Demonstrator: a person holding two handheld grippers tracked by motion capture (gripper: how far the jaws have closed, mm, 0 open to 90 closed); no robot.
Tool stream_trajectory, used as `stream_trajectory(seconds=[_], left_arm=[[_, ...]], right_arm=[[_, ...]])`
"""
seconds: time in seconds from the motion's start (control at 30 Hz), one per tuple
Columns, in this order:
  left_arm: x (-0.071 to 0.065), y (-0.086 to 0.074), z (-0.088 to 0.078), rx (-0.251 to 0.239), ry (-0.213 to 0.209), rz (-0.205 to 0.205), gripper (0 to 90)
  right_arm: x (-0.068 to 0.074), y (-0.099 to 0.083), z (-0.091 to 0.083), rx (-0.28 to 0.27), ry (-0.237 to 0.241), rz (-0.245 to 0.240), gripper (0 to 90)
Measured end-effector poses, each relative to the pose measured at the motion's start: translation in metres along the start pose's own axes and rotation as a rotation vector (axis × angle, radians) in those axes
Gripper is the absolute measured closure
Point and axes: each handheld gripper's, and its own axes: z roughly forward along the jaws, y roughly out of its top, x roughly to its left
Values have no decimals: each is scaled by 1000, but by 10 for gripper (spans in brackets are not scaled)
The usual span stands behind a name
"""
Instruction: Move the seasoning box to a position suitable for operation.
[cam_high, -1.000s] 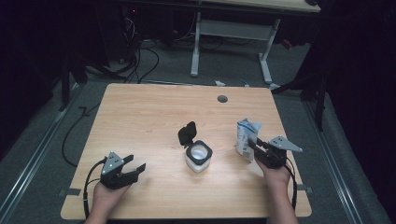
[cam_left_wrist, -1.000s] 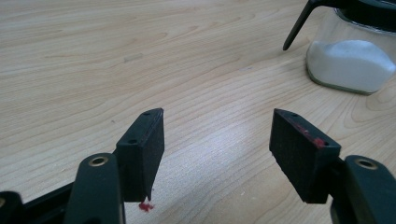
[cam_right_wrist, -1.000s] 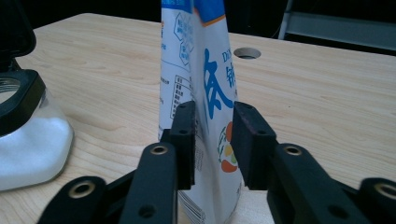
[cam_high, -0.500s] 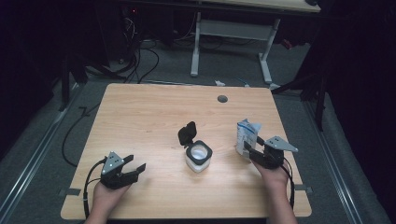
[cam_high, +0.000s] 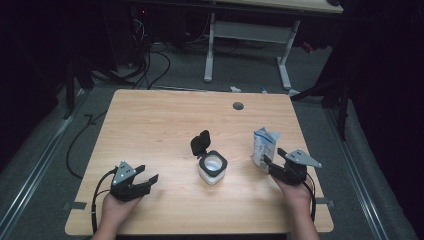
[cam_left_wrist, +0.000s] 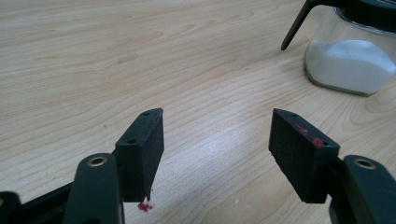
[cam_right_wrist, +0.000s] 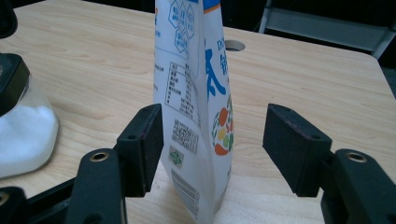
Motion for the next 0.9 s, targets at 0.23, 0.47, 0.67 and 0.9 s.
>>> stream_trajectory(seconds=[0.23, 0.47, 0.67, 0.9], left_arm=[[0, 3, 7, 1, -17, -35, 355], [-1, 8, 16, 1, -25, -41, 352], [-3, 12, 21, 6, -28, -31, 352], [-4, 14, 24, 1, -38, -41, 352]], right_arm=[[0, -6, -9, 12, -9, 9, 370], [1, -15, -18, 34, -10, 24, 379], [7, -21, -26, 51, -23, 27, 409], [18, -24, -27, 59, -22, 20, 450]])
